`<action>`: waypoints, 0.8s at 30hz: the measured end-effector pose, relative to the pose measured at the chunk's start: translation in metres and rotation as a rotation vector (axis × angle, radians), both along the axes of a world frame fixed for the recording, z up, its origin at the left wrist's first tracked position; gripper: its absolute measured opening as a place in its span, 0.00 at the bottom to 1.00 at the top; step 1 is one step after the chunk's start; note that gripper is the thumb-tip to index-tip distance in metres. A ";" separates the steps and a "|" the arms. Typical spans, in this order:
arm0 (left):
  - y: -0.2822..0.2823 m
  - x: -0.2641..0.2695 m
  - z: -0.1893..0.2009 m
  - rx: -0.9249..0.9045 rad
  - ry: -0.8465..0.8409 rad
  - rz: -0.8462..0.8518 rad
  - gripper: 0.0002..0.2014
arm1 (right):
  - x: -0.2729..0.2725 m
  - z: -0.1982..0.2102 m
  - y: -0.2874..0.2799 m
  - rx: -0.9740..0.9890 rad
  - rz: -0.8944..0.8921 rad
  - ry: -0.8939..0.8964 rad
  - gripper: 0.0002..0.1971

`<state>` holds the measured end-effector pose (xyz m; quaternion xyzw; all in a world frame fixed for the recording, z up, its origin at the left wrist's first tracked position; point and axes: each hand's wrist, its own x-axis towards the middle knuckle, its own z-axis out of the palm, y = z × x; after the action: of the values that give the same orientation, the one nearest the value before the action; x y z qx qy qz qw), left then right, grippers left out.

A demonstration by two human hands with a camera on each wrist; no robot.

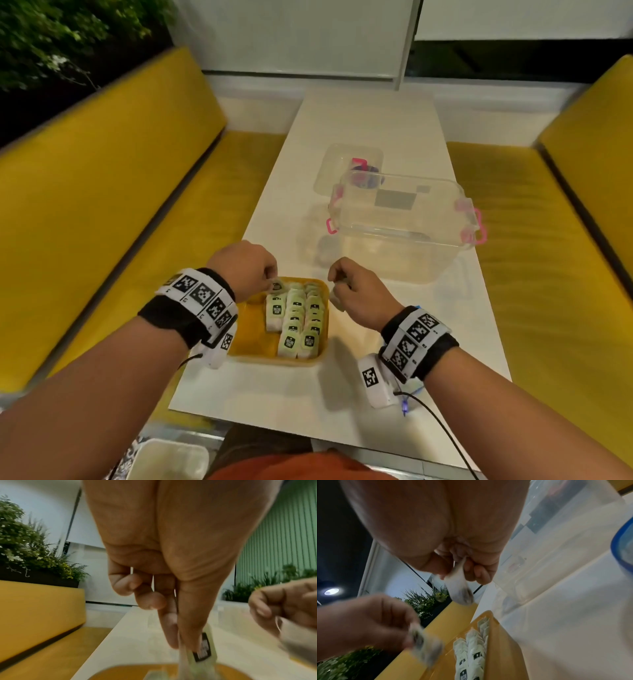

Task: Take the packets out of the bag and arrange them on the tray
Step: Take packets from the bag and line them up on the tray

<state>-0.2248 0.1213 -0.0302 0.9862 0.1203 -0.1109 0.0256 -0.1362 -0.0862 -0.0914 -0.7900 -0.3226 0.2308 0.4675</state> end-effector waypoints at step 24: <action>0.008 0.024 -0.071 -0.023 0.298 -0.036 0.12 | 0.010 -0.011 0.002 -0.028 -0.083 0.061 0.12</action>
<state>-0.2009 0.1291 -0.1014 0.9605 0.1036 -0.2577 0.0169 -0.1259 -0.0847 -0.1020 -0.8017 -0.2720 0.2396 0.4753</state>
